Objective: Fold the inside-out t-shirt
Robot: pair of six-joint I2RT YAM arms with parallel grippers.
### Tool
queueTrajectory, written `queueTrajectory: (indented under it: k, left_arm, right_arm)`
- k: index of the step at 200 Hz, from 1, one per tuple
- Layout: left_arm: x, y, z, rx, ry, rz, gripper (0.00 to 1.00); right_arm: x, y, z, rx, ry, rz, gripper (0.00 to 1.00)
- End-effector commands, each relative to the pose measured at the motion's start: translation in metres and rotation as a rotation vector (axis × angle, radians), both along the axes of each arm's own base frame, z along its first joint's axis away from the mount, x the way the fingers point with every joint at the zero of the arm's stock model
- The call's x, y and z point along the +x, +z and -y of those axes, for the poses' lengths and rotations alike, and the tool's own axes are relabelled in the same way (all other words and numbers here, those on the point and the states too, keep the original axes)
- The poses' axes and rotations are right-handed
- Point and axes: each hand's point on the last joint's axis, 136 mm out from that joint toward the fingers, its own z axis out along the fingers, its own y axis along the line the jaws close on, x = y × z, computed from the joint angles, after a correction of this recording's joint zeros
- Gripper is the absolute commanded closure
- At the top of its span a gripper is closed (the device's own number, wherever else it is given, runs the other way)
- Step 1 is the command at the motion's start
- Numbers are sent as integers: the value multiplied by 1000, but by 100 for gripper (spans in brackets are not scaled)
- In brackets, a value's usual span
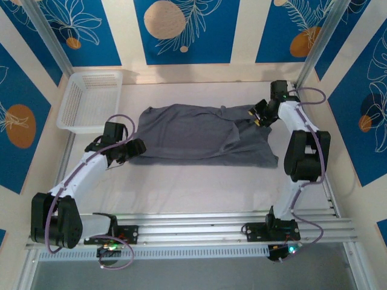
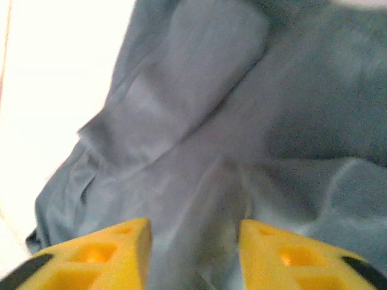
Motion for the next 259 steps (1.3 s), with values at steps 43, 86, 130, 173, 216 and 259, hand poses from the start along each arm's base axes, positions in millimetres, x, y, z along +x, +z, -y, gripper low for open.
queueTrajectory:
  k: [43,86,130,173,216,259]
  left_arm:
    - [-5,-5,30,-88,-128,-7,31]
    - [42,-13,55,-43,-117,-35,100]
    - [83,-60,40,60,16,-157,100]
    - [31,-117,23,110,56,-332,100]
    - [-58,-132,14,62,32,-400,100]
    - [-81,-102,22,22,-7,-335,100]
  right_arm:
    - [-104,-24,-49,6,183,-32,57]
    - [-131,-81,-27,4,63,-127,100]
    - [-135,-96,-9,-2,109,-197,100]
    - [-184,-117,-8,52,115,-385,100]
    - [-253,-119,0,161,0,-468,97]
    - [-263,-78,-17,180,4,-364,90]
